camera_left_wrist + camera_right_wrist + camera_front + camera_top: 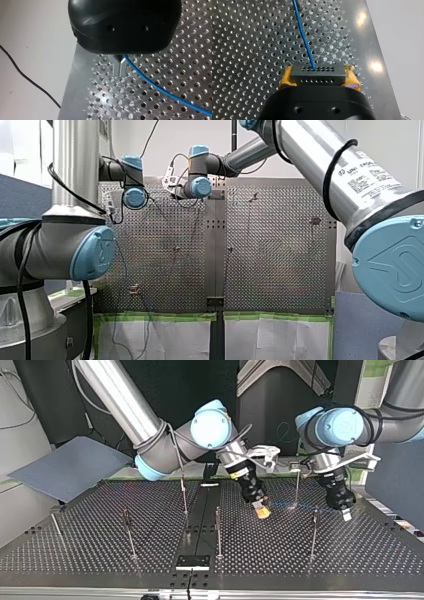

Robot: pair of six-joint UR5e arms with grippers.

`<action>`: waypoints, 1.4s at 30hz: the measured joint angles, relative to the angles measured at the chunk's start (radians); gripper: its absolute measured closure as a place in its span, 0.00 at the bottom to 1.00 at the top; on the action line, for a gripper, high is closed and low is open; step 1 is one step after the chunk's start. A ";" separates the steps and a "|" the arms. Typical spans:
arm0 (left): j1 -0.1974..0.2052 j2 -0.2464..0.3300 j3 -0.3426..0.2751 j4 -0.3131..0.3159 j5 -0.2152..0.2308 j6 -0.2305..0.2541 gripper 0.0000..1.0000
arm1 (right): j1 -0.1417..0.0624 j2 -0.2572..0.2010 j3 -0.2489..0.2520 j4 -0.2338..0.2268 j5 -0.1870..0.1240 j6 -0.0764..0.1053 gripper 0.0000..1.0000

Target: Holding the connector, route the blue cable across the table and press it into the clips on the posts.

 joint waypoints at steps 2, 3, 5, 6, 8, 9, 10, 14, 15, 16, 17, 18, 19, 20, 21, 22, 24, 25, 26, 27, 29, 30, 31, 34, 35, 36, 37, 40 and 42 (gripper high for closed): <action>0.008 -0.011 0.008 0.009 0.007 -0.005 1.00 | 0.000 0.005 -0.010 0.001 -0.003 0.000 1.00; 0.012 -0.014 0.011 0.012 0.010 -0.007 1.00 | -0.001 0.008 -0.015 0.001 -0.003 0.000 1.00; 0.021 -0.019 0.017 0.020 0.022 -0.015 1.00 | -0.001 0.014 -0.023 0.001 -0.004 0.001 1.00; 0.024 -0.023 0.020 0.021 0.028 -0.019 1.00 | -0.002 0.017 -0.026 0.001 -0.004 0.001 1.00; 0.032 -0.035 0.029 0.024 0.042 -0.025 1.00 | -0.003 0.024 -0.032 0.001 -0.004 0.002 1.00; 0.036 -0.042 0.033 0.025 0.049 -0.027 1.00 | -0.003 0.027 -0.034 0.001 -0.004 0.002 1.00; 0.039 -0.052 0.038 0.027 0.058 -0.029 1.00 | -0.004 0.030 -0.036 0.001 -0.004 0.002 1.00; 0.048 -0.086 0.055 0.031 0.089 -0.033 1.00 | -0.006 0.041 -0.041 0.001 -0.005 0.002 1.00; 0.050 -0.094 0.058 0.032 0.096 -0.035 1.00 | -0.006 0.042 -0.042 0.001 -0.005 0.002 1.00; 0.053 -0.104 0.063 0.035 0.105 -0.038 1.00 | -0.007 0.043 -0.043 0.000 -0.004 0.002 1.00; 0.055 -0.111 0.066 0.039 0.111 -0.040 1.00 | -0.007 0.044 -0.044 0.000 -0.004 0.002 1.00; 0.057 -0.116 0.070 0.044 0.116 -0.043 1.00 | -0.008 0.045 -0.045 0.000 -0.004 0.002 1.00; 0.059 -0.121 0.074 0.052 0.124 -0.047 1.00 | -0.009 0.045 -0.046 0.000 -0.004 0.002 1.00; 0.062 -0.123 0.077 0.057 0.130 -0.051 1.00 | -0.010 0.046 -0.047 0.000 -0.004 0.002 1.00; 0.064 -0.125 0.080 0.061 0.136 -0.056 1.00 | -0.012 0.046 -0.047 0.000 -0.004 0.002 1.00; 0.066 -0.126 0.084 0.065 0.143 -0.062 1.00 | -0.013 0.046 -0.047 -0.001 -0.004 0.002 1.00; 0.071 -0.128 0.090 0.070 0.152 -0.070 1.00 | -0.017 0.046 -0.048 -0.001 -0.003 0.002 1.00; 0.075 -0.129 0.093 0.073 0.158 -0.075 1.00 | -0.019 0.046 -0.048 -0.002 -0.003 0.002 1.00; 0.078 -0.129 0.095 0.074 0.162 -0.079 1.00 | -0.021 0.046 -0.048 -0.002 -0.002 0.002 1.00; 0.080 -0.129 0.096 0.075 0.165 -0.083 1.00 | -0.023 0.046 -0.048 -0.002 -0.002 0.002 1.00; 0.085 -0.129 0.098 0.077 0.169 -0.093 1.00 | -0.028 0.046 -0.048 -0.003 -0.002 0.002 1.00; 0.087 -0.130 0.098 0.077 0.170 -0.096 1.00 | -0.029 0.046 -0.048 -0.003 -0.002 0.002 1.00; 0.089 -0.130 0.098 0.077 0.170 -0.100 1.00 | -0.031 0.046 -0.048 -0.003 -0.002 0.002 1.00; 0.093 -0.130 0.098 0.075 0.171 -0.108 1.00 | -0.034 0.046 -0.048 -0.003 -0.003 0.002 1.00; 0.093 -0.130 0.098 0.074 0.171 -0.110 1.00 | -0.036 0.046 -0.048 -0.003 -0.003 0.001 1.00; 0.094 -0.130 0.098 0.072 0.171 -0.111 1.00 | -0.037 0.046 -0.048 -0.003 -0.003 0.001 1.00; 0.094 -0.130 0.098 0.068 0.171 -0.113 1.00 | -0.039 0.046 -0.048 -0.003 -0.003 0.000 1.00; 0.094 -0.130 0.098 0.057 0.170 -0.123 0.82 | -0.041 0.046 -0.048 -0.002 -0.003 -0.001 1.00; 0.093 -0.130 0.098 0.049 0.169 -0.133 0.70 | -0.042 0.046 -0.048 -0.002 -0.003 -0.002 1.00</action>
